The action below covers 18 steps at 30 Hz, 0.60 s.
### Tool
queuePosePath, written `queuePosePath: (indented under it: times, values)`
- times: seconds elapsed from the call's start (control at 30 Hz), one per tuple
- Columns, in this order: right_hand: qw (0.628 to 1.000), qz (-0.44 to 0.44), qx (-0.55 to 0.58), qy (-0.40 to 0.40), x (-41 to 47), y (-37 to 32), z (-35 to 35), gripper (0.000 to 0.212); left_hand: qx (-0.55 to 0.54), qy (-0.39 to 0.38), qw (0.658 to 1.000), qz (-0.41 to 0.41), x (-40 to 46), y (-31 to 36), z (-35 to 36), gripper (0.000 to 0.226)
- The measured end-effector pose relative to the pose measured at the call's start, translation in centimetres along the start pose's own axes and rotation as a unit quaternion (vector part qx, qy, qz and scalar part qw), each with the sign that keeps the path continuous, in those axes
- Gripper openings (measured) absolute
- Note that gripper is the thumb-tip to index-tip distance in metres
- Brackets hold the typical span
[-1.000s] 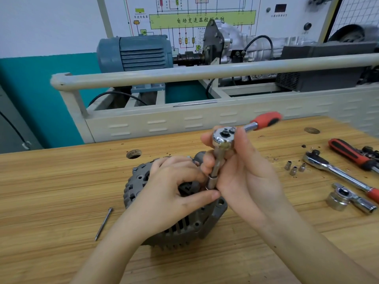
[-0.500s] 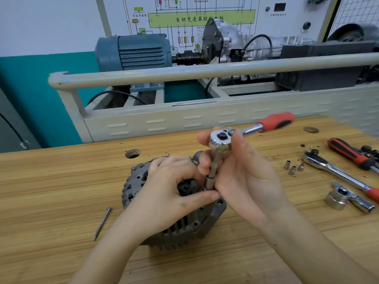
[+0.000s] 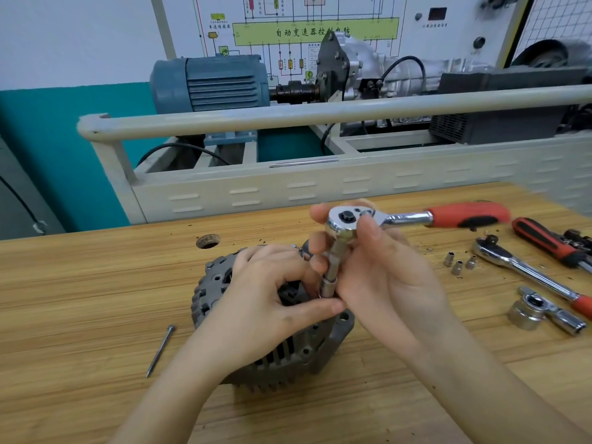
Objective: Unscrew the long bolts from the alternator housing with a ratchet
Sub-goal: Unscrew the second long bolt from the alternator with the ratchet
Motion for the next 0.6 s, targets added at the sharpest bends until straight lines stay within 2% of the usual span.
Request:
queuePosePath:
  times: [0.17,0.33,0.5,0.6]
  values:
    - [1.000,0.018,0.019,0.005,0.31,0.40,-0.17,0.026,-0.004,-0.010,1.000,0.014,-0.07,0.32,-0.02,0.037]
    - [1.000,0.021,0.008,0.016,0.31,0.46,-0.49,0.040,0.005,0.012,1.000,0.004,0.04,0.15,-0.22,0.030]
    - [1.000,-0.014,-0.008,0.013,-0.05,-0.37,-0.41,0.023,0.013,0.019,1.000,0.003,0.03,0.17,-0.18,0.029]
    - [1.000,-0.007,-0.015,0.002,0.07,-0.16,-0.21,0.021,0.011,0.000,1.000,0.011,-0.07,0.27,-0.06,0.036]
Point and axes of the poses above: each hand's wrist, its own x-axis towards the middle knuckle, its own z-axis out of the palm, y = z × x, the point moved 10 cm from there along x, towards the middle knuckle, and after that the axes turned 2 degrees about y, right-handed, at the moved point
